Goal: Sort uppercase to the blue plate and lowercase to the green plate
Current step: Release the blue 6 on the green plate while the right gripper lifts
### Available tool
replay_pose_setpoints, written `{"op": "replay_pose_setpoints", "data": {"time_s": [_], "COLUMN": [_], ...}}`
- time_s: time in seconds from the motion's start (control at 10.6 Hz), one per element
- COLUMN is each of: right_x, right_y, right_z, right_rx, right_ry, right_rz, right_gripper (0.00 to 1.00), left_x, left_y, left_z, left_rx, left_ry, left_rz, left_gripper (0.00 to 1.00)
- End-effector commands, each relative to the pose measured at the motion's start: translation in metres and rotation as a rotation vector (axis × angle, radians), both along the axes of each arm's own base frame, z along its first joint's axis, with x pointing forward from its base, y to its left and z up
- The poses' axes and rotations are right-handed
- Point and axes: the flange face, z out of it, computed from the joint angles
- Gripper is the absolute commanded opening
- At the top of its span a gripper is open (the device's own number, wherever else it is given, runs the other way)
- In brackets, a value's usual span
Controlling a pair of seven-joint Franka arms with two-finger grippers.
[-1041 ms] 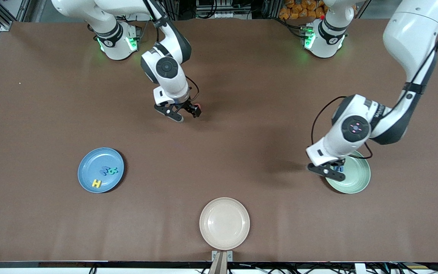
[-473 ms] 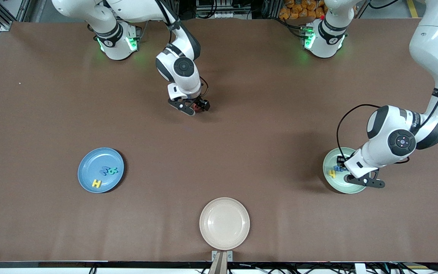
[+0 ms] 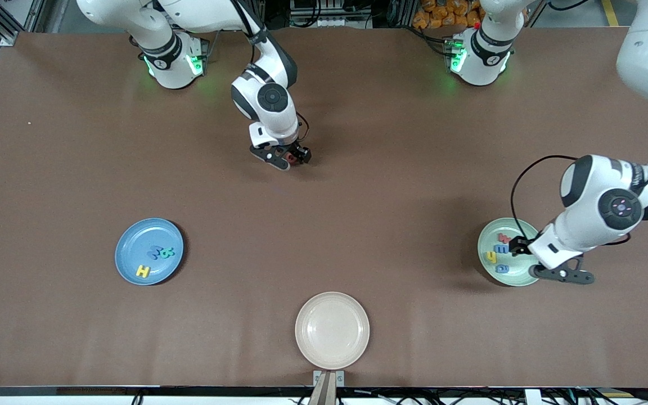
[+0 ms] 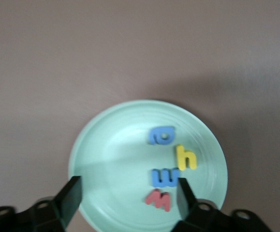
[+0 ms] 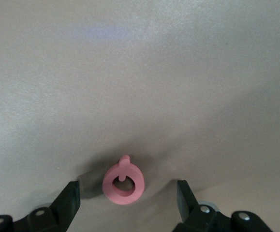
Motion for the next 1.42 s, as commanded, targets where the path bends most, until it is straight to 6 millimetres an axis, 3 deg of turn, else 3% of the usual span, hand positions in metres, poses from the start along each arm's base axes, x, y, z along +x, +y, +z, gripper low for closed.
{"op": "replay_pose_setpoints", "data": {"time_s": [0.0, 0.19, 0.38, 0.47, 0.57, 0.76, 1.04, 1.23, 1.33], "right_x": [-0.003, -0.003, 0.004, 0.017, 0.044, 0.115, 0.207, 0.236, 0.242], "right_y": [0.002, 0.002, -0.001, -0.007, -0.025, -0.091, -0.23, -0.325, -0.357], "right_z": [-0.002, -0.001, 0.007, 0.024, 0.046, 0.085, 0.12, 0.124, 0.126], "right_rx": [0.013, 0.015, 0.017, 0.03, 0.034, 0.009, -0.043, -0.072, -0.082], "right_ry": [-0.003, -0.004, -0.014, -0.034, -0.051, -0.028, -0.005, 0.014, 0.02], "right_rz": [-0.015, -0.014, -0.013, -0.001, 0.051, 0.203, 0.412, 0.556, 0.609], "right_gripper": [0.0, 0.0, 0.0, 0.0, 0.0, 0.0, 0.0, 0.0, 0.0], "left_x": [-0.013, -0.023, -0.029, -0.037, -0.052, -0.07, -0.089, -0.093, -0.094], "left_y": [-0.028, -0.056, -0.059, -0.064, -0.071, -0.076, -0.092, -0.08, -0.084], "left_z": [0.083, 0.153, 0.201, 0.219, 0.251, 0.279, 0.307, 0.31, 0.308], "left_rx": [0.058, -0.02, -0.046, -0.045, -0.049, -0.014, 0.004, -0.036, -0.035], "left_ry": [-0.027, 0.023, 0.041, 0.038, 0.009, -0.003, -0.034, -0.006, 0.0], "left_rz": [-0.032, 0.026, 0.051, 0.053, 0.067, 0.071, 0.068, 0.109, 0.08], "left_gripper": [1.0, 1.0, 1.0, 1.0, 1.0, 1.0, 1.0, 1.0, 1.0]}}
